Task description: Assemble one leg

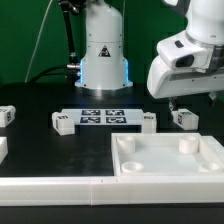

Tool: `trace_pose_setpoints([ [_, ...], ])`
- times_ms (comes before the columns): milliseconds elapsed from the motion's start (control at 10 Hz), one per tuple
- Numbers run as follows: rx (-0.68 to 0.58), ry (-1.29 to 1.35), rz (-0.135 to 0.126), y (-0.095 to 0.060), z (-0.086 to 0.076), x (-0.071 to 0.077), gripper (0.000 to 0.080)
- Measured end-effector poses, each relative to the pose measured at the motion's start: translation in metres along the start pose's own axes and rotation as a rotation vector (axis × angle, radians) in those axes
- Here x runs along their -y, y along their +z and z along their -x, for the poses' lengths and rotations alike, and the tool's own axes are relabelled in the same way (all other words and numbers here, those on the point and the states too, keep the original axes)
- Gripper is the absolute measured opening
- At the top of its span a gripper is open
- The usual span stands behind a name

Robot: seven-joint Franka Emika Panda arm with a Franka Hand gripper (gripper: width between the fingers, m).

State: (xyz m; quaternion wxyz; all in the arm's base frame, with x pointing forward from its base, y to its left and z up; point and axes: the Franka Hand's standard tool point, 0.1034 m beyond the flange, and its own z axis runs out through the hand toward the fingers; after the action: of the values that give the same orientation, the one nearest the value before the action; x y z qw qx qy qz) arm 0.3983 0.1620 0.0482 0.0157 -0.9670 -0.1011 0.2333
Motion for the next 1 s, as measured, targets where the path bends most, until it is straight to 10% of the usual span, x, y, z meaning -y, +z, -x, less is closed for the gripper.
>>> trace_pose_setpoints([
  [600, 0.533, -0.018, -0.019, 0.022, 0.01, 0.007, 0.0649],
  [1000, 0.566, -0.025, -0.013, 0.048, 0.017, 0.012, 0.0649],
])
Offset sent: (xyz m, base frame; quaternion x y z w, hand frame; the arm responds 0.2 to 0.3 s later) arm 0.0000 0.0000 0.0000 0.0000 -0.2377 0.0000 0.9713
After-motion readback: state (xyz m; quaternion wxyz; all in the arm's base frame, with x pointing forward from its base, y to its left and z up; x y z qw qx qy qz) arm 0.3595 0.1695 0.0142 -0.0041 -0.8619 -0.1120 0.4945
